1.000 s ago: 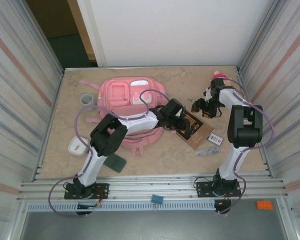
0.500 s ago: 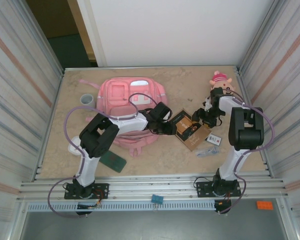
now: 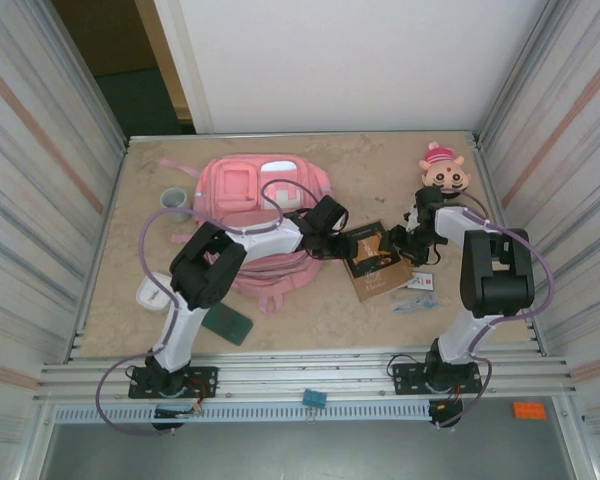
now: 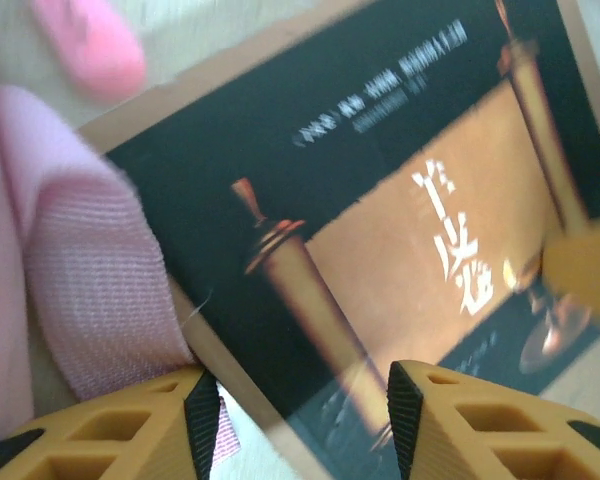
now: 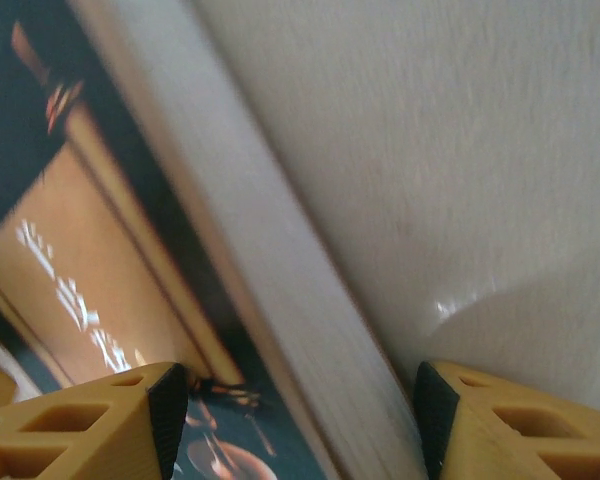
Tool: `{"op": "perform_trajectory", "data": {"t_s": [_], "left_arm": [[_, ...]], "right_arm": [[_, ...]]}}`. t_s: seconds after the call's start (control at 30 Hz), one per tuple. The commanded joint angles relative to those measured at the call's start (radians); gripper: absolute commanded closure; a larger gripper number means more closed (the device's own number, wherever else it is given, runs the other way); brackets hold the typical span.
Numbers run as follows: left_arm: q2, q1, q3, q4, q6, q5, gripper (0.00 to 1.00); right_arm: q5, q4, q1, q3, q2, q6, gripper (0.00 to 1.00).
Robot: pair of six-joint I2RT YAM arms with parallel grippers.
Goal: Pack the student bag
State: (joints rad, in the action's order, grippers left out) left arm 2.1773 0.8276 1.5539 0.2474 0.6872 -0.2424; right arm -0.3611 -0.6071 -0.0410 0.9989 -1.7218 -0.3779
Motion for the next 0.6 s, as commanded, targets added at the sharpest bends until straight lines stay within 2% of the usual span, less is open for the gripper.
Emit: {"op": "perform_trajectory", "data": {"t_s": [0.0,0.1,0.27,0.43,0.57], "left_arm": [[0.090,0.011,0.113,-0.033,0.008,-0.007,0.49],[0.081,0.005,0.137,-0.006,-0.006,0.026,0.48],[-0.055,-0.004,0.023,-0.014,-0.001,0.059,0.48],[-0.173,0.011,-0.099,-0.015,0.035,0.048,0.50],[-0.199,0.037,-0.162,-0.029,0.061,0.026,0.50]], "right_arm": [[-0.080,-0.029,-0.025,-0.005,0.061,-0.067,0.38],[-0.085,-0.049,0.008,0.014,0.118,-0.074,0.37],[-0.064,-0.112,0.089,0.064,0.173,-0.041,0.37],[-0.040,-0.154,0.088,0.110,0.083,0.015,0.38],[-0.015,-0.136,0.059,0.112,0.024,0.032,0.39]]}}
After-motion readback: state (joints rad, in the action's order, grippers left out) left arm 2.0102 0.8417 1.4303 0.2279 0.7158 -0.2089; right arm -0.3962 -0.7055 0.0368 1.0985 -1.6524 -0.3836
